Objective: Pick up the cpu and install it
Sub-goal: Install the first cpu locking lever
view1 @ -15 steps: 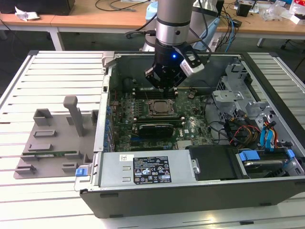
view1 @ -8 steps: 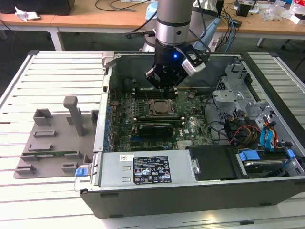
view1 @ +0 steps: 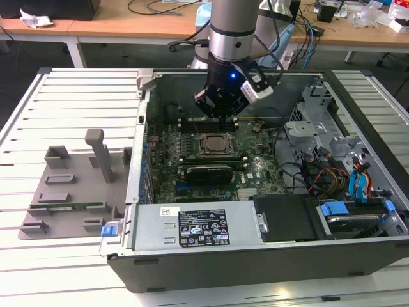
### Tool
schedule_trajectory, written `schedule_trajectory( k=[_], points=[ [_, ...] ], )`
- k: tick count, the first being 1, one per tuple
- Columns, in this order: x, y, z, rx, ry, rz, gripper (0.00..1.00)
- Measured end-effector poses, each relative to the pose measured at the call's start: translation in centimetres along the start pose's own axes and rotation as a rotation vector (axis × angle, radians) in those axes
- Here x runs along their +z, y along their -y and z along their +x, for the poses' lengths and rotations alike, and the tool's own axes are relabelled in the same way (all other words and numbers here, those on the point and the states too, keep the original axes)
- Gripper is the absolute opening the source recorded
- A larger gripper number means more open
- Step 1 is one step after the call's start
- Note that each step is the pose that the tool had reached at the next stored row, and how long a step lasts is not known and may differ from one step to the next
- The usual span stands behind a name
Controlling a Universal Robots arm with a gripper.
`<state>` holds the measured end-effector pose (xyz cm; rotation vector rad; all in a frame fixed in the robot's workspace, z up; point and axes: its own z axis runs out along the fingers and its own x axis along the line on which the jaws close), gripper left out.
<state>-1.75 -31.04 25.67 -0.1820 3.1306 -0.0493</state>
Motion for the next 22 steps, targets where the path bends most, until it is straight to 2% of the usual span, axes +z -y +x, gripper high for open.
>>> schedule_trajectory(
  k=[7,10,22],
  points=[
    [-0.08,0.0,0.01,0.0,-0.0004,0.0029,0.11],
    [-0.59,0.02,0.01,0.0,-0.0008,0.0063,0.11],
    [-1.28,0.04,0.01,0.0,-0.0008,0.007,0.11]
  ],
)
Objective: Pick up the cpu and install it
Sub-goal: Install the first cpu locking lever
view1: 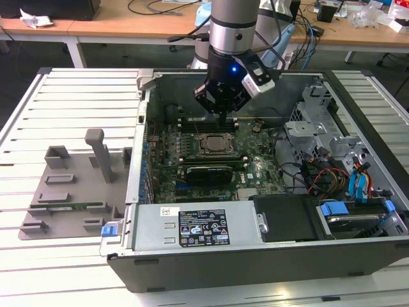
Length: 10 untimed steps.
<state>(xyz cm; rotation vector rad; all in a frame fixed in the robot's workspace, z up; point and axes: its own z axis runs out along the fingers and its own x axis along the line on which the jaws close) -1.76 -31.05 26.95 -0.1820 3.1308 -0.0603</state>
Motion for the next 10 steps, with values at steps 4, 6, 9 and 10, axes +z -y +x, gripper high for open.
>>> schedule_trajectory(
  k=[4,6,9,10],
  points=[
    [-0.42,0.02,0.0,0.0,-0.0001,0.0001,0.11],
    [-0.56,0.02,0.01,0.0,0.0002,-0.0001,0.11],
    [-0.58,-0.09,0.98,0.0,0.0001,0.0002,0.11],
    [-0.59,-0.12,1.24,0.0,0.0001,0.0002,0.11]
  ],
)
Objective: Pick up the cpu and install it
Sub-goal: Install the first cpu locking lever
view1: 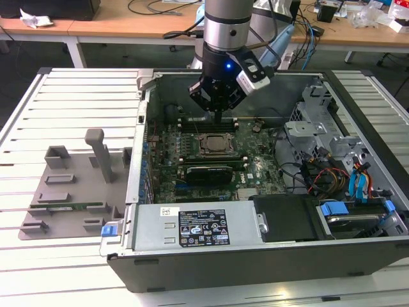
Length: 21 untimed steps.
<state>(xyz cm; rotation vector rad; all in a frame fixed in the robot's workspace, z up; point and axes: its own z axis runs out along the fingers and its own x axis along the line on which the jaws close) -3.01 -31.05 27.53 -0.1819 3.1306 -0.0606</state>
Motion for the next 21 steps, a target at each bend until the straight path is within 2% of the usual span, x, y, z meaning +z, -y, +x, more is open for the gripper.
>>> schedule_trajectory(
  k=[3,5,21],
  points=[
    [0.0,-0.1,0.83,0.0,0.0001,-0.0001,0.11],
    [0.0,-0.14,1.14,0.0,0.0001,0.0,0.11],
    [0.08,-0.38,2.02,0.0,0.0001,0.0,0.11]
  ],
)
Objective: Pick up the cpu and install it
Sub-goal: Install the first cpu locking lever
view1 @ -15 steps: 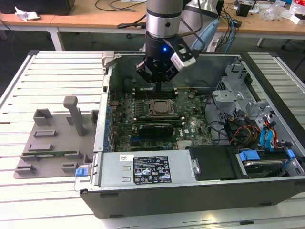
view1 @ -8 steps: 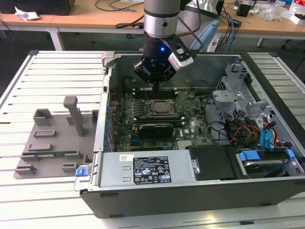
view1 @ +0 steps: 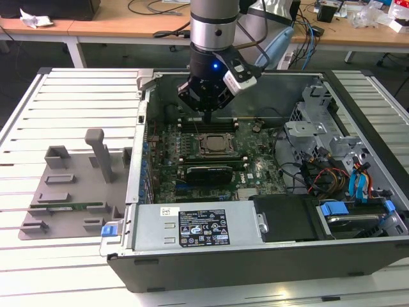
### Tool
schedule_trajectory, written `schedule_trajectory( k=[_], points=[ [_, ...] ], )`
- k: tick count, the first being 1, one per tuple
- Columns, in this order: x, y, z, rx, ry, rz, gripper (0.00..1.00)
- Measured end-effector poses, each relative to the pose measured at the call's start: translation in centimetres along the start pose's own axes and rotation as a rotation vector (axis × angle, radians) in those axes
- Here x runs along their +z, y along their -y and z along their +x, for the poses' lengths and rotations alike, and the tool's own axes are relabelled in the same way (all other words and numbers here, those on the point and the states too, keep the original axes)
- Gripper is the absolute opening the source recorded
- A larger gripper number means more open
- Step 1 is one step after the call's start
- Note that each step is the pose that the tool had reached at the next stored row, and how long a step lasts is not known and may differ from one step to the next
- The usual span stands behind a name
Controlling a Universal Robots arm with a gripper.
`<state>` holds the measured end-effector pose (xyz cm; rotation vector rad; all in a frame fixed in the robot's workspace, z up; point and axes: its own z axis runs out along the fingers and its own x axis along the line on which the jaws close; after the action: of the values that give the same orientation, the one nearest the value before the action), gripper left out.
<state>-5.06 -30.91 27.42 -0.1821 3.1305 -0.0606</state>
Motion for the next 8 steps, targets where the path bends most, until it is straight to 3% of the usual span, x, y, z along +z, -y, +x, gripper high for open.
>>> schedule_trajectory(
  k=[8],
  points=[
    [0.19,-0.65,0.39,0.0,0.0,0.0,0.11]
  ],
)
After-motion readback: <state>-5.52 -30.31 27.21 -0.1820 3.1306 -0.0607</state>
